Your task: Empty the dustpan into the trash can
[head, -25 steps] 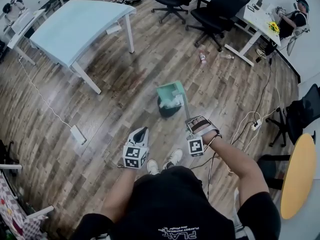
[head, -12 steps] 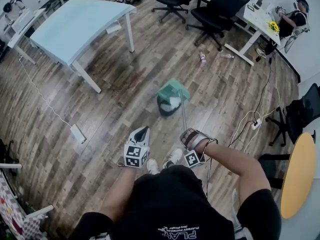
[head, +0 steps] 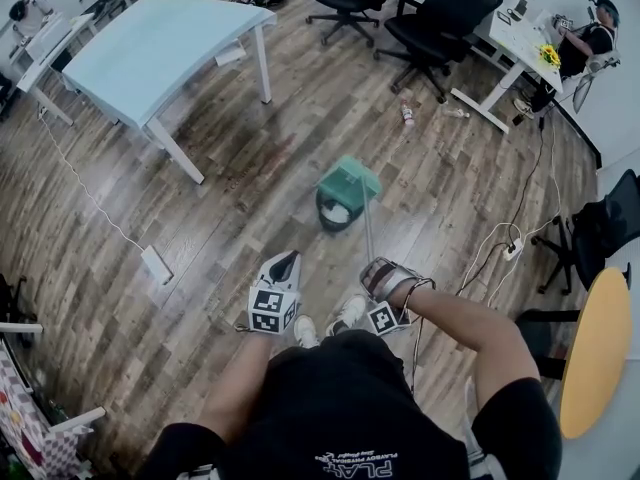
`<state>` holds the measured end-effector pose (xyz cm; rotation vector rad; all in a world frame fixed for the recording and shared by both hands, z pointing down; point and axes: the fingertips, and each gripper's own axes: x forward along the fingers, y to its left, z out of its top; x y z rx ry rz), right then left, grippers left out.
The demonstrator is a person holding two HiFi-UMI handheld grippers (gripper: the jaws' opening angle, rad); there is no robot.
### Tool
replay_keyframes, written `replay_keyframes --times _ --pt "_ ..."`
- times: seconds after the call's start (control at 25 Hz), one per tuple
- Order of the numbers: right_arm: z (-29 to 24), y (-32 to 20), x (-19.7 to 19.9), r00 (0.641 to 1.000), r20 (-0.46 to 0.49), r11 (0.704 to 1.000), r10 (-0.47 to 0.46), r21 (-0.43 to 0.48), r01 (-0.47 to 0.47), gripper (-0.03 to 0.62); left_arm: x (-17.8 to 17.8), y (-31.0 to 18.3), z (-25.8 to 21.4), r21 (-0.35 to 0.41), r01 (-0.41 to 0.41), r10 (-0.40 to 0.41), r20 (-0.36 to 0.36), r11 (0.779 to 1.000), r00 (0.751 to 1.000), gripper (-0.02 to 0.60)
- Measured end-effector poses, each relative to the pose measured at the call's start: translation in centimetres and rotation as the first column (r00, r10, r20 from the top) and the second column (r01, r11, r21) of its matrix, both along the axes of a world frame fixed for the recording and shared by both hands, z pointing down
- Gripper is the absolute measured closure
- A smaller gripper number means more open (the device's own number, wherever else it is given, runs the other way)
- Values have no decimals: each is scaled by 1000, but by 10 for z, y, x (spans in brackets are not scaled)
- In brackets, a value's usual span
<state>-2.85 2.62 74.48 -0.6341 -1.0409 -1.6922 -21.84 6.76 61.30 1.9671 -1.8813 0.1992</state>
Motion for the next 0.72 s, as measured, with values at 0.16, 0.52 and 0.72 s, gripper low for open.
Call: replay_keyframes --times 0.16,0.52,0.72 --pt "-2 -1 -3 1000 1 1000 17 -7 -17 497 -5 1 0 2 6 -6 -2 1000 1000 558" --pt "-8 -4 -7 996 38 996 81 -47 -79 497 -4 2 -3 14 -3 3 -3 1000 1000 558" --pt "-21 -2 -22 972 126 975 200 -124 -185 497 4 7 -4 12 -27 27 -2 1000 1000 558"
